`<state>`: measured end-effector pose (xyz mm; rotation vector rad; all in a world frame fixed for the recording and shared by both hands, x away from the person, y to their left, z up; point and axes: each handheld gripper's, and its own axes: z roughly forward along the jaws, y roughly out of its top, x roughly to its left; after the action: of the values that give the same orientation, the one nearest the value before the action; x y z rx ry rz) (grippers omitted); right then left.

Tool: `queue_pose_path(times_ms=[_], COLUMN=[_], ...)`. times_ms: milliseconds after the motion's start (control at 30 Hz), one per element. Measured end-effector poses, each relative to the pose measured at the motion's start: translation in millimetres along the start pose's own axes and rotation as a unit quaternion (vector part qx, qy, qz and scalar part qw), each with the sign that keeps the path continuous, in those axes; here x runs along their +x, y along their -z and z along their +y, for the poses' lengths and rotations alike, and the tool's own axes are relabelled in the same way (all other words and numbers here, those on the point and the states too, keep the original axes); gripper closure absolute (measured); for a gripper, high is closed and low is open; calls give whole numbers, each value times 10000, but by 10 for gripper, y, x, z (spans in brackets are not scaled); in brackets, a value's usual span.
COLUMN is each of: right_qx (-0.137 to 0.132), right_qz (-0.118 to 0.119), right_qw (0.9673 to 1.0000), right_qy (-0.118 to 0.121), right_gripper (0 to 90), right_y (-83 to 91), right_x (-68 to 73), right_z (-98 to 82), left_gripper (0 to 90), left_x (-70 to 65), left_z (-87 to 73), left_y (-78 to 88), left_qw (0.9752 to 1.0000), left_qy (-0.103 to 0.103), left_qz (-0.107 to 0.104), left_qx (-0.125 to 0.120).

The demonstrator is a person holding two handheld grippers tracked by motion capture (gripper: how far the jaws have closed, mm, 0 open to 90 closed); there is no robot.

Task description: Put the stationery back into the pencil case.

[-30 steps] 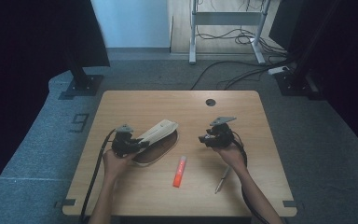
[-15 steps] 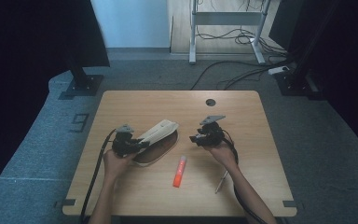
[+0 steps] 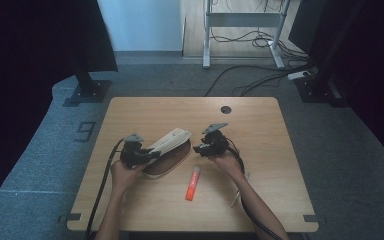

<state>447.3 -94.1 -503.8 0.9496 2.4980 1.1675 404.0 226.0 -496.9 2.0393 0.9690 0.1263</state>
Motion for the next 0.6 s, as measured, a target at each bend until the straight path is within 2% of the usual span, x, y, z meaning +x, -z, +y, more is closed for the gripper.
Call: queue_pose_path(times_ms=[600], right_qx=[147], right_qz=[94], right_qw=[9998], right_qy=[80], right_gripper=[451], right_y=[-367], right_x=[124], right_z=[136], left_gripper=[730], left_x=[-15], left_z=[6], left_y=[5], left_qw=[10000], left_qy=[27], left_qz=[-36], left_qx=[-23])
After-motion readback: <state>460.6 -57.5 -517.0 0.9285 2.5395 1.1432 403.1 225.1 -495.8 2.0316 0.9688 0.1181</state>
